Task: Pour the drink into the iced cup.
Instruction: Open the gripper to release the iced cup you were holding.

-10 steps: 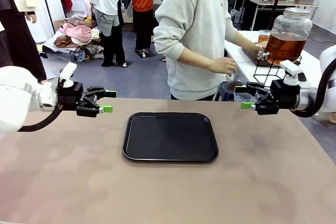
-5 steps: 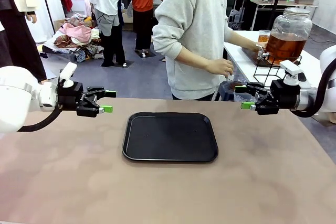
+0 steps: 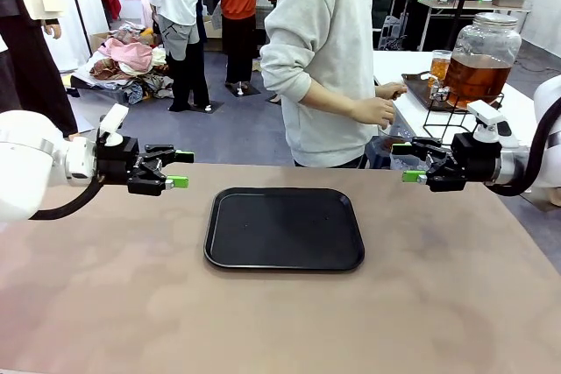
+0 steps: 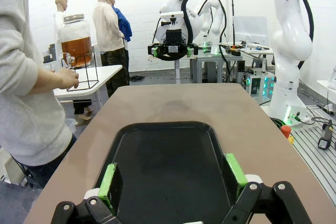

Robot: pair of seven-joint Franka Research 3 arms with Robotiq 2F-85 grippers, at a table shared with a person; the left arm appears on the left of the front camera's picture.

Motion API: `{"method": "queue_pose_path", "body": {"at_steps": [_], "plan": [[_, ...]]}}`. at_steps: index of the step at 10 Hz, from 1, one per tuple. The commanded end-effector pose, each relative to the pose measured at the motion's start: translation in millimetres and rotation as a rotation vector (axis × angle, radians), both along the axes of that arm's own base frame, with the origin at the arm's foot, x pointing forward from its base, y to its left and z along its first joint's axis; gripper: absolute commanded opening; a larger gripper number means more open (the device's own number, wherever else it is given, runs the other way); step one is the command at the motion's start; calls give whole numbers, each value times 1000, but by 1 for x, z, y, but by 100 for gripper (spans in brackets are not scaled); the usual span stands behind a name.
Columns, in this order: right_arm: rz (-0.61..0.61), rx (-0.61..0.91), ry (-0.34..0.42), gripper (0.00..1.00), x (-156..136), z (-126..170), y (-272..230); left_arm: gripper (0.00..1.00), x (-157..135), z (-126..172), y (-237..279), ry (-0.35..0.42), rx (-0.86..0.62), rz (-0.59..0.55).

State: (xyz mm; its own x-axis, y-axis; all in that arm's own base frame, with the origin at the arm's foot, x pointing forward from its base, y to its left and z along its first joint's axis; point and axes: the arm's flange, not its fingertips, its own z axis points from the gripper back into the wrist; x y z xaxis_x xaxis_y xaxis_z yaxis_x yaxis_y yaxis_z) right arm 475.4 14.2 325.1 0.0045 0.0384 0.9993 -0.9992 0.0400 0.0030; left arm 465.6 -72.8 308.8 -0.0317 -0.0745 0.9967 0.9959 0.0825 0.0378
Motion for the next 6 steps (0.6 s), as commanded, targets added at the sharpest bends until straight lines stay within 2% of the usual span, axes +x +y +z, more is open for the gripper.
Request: {"method": "queue_pose_path", "body": {"at_steps": [1, 6], "plan": [[2, -1, 2, 100, 1, 3, 1, 100, -1, 1, -1, -2, 0, -1], [2, -1, 2, 100, 1, 3, 1, 100, -1, 1, -1, -2, 0, -1]]}}
